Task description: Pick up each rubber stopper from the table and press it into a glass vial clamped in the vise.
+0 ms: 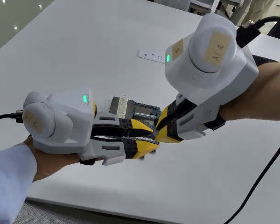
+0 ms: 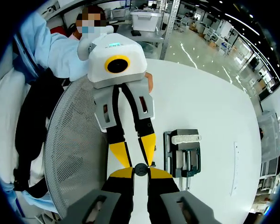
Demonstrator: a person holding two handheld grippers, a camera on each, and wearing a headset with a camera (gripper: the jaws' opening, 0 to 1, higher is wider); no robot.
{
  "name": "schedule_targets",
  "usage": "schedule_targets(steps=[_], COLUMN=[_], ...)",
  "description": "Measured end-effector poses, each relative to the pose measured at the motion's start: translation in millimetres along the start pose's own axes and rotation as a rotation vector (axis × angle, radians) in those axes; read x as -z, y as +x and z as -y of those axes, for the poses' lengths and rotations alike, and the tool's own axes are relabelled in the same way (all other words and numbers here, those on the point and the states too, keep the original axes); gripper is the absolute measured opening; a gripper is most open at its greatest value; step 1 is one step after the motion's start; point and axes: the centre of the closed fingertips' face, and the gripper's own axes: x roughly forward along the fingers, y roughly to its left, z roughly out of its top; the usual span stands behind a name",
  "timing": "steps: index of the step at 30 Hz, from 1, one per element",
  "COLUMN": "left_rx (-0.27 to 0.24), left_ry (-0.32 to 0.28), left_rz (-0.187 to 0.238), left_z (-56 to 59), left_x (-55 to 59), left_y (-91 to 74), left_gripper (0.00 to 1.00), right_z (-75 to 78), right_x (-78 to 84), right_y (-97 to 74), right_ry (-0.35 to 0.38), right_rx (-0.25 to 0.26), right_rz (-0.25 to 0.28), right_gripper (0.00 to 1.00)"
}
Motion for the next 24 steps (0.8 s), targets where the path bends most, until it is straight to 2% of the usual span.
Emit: schedule_targets(steps=[24], left_rx=[-0.001], left_ry=[-0.005], left_rz=[-0.002], left_z=[-0.5], left_x=[0.4], left_y=[3.8], left_gripper=[0.02], right_z=[-1.6], right_x=[-0.6], right_y=[0.9], right_ry=[-0.038], right_rx=[0.004], right_rz=[-0.015], right_gripper=[0.07])
